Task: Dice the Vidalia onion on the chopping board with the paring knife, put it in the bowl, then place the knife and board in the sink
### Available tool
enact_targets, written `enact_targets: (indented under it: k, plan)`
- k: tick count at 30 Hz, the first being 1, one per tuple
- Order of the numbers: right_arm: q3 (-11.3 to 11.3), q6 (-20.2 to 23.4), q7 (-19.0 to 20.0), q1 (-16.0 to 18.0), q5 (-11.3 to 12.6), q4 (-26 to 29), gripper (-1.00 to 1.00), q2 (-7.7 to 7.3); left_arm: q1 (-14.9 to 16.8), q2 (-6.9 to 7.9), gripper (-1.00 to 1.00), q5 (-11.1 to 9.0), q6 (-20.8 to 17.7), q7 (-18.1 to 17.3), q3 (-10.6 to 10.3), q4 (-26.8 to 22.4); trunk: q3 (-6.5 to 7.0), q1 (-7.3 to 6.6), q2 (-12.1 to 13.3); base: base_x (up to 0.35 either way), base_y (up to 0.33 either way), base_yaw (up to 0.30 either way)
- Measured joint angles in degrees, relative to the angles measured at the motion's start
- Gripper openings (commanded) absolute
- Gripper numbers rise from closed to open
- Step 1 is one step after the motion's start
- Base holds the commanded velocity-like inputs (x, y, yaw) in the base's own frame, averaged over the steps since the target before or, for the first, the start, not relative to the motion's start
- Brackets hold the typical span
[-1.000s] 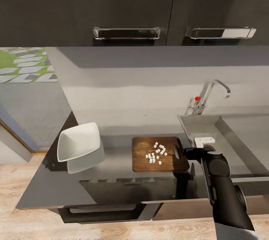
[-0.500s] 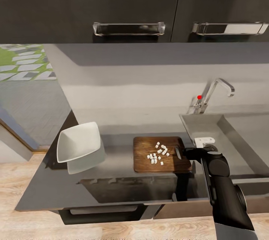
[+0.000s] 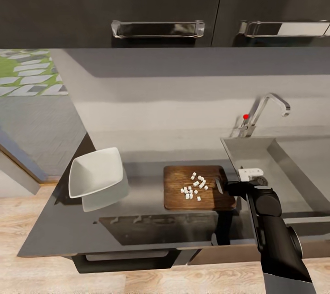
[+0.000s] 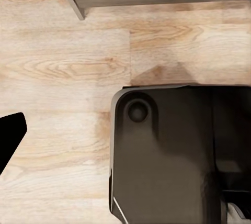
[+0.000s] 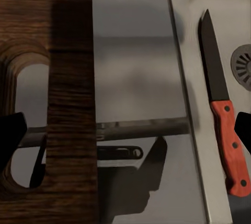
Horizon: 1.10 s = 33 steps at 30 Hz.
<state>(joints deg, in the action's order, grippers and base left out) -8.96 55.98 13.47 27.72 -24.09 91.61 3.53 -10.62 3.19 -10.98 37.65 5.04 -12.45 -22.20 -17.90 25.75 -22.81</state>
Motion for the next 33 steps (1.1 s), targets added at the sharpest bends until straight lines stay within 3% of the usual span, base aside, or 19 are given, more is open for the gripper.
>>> enact_targets:
  k: [33]
  plan:
    - [0.0,0.0,0.0,0.0,0.0,-0.1,1.0,0.02,0.0,0.0,1.0,0.0,0.0,0.0,0.0,0.0,-2.38,0.0,0.0,0.0,0.0,0.0]
